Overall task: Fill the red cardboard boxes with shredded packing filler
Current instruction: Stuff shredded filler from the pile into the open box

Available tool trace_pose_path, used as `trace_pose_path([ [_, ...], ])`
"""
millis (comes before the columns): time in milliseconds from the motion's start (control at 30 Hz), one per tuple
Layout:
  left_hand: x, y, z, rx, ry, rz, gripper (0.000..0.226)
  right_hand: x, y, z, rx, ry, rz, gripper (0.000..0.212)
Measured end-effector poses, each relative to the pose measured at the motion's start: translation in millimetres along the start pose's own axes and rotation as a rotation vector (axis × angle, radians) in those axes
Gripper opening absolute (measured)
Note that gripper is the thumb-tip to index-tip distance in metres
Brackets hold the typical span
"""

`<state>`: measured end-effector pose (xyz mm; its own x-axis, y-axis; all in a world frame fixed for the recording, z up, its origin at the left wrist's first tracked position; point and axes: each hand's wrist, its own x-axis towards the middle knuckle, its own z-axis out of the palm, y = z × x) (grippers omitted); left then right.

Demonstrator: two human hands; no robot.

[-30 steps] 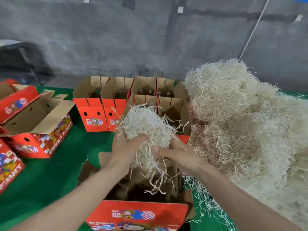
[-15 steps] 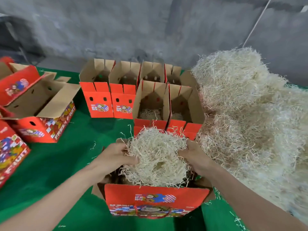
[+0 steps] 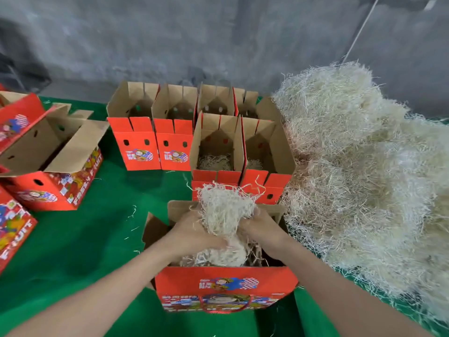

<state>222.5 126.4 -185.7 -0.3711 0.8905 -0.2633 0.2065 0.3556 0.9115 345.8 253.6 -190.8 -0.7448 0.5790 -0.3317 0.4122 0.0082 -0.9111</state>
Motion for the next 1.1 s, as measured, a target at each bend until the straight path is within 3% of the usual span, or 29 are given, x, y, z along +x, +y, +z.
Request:
trace_pose_path([
  [67,3.0,-4.8,-10.0,0.069,0.099,0.002,0.020,-2.5,3.0,-16.5,0.011,0.008,0.015,0.026],
  [100,3.3,-6.9,-17.1,0.067,0.140,-0.019,0.023,-3.8,5.0,-26.3,-0.044,0.039,-0.006,0.029],
  [167,-1.4,-7.1,-27.7,0.039,0.180,-0.122,0.040,-5.9,10.0,-40.6,-0.212,0.082,-0.057,0.031],
  [267,-3.6,-12.4,-32.9,0.082,0.180,-0.196,0.063,-8.1,15.6,-48.0,-0.336,0.100,-0.036,0.052],
  [400,2.3,-14.6,-19.9,-0.125,0.251,-0.256,0.103,-16.7,5.3,-41.1,-0.107,-0.237,0.090,0.058],
  [433,3.5,-14.7,-12.8,-0.186,0.254,-0.231,0.099,-18.2,2.5,-32.5,-0.112,-0.309,0.085,0.057],
  [500,2.9,-12.1,1.4,-0.232,0.144,-0.154,0.069,-18.4,2.7,-15.6,-0.125,-0.336,0.003,0.049],
  [600,4.3,-14.5,7.7,-0.094,-0.108,-0.061,0.063,-15.5,2.2,-13.0,-0.197,-0.175,-0.001,0.035],
  [700,8.2,-19.9,-7.8,0.006,-0.030,-0.066,0.049,-6.3,10.0,-31.3,-0.577,-0.052,0.127,0.030],
  [833,4.6,-15.9,-24.8,0.118,-0.010,-0.134,0.061,-8.9,11.5,-38.5,-0.680,-0.020,-0.057,0.004],
  [900,2.1,-17.1,-27.1,0.159,-0.052,-0.141,0.056,-15.1,14.1,-41.4,-0.708,-0.005,-0.073,0.018],
  [1000,0.5,-18.5,-28.2,0.195,-0.067,-0.185,0.059,-29.2,8.7,-42.5,-0.499,-0.116,-0.097,0.005],
  [1100,0.0,-13.1,-18.3,0.128,-0.216,-0.212,0.069,-37.8,-3.0,-29.8,-0.074,-0.257,-0.048,0.018],
])
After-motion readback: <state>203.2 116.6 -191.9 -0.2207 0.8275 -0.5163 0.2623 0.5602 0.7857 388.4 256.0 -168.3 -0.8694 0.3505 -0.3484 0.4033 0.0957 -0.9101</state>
